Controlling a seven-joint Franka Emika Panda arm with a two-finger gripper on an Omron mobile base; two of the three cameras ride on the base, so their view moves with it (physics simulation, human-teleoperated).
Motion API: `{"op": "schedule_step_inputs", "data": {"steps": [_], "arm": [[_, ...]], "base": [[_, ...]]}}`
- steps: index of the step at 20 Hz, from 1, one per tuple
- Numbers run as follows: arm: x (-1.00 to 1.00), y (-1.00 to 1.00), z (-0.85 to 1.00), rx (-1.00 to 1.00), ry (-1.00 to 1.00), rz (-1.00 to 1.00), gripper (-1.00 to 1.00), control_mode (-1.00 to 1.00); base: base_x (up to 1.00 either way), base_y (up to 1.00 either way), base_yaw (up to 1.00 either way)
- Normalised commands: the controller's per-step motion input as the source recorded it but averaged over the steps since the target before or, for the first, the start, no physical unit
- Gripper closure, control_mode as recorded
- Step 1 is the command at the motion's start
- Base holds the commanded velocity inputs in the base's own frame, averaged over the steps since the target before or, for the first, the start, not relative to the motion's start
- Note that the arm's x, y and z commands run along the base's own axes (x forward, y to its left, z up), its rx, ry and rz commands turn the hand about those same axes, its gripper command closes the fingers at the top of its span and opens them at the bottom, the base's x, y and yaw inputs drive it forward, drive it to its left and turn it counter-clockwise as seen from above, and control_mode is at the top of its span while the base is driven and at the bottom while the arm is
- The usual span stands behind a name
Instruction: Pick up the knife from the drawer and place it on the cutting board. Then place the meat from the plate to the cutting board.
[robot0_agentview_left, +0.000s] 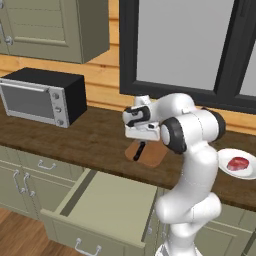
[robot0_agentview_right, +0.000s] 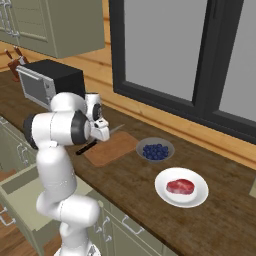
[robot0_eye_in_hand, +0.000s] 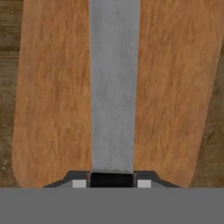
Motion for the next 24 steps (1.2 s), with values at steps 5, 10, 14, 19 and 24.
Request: {"op": "schedule_step_inputs", "data": {"steps": [5,10,14,19,24], "arm": [[0.35,-0.01,-0.3,-0.01,0.0,-0.06,-1.0,-1.0],[-0.01,0.0,0.15,0.0,-0.1,0.0,-1.0,-1.0],[-0.1,0.0,0.33,0.0,-0.16,0.01,-1.0,-1.0],[-0.66,0.0,0.4,0.0,-0.28,0.07,-1.0,-1.0],[-0.96,-0.07,0.47,0.0,-0.39,0.05,-1.0,-1.0]], "base": [[0.0,0.0,0.0],[0.0,0.0,0.0],[0.0,0.0,0.0],[0.0,0.0,0.0],[0.0,0.0,0.0]]}}
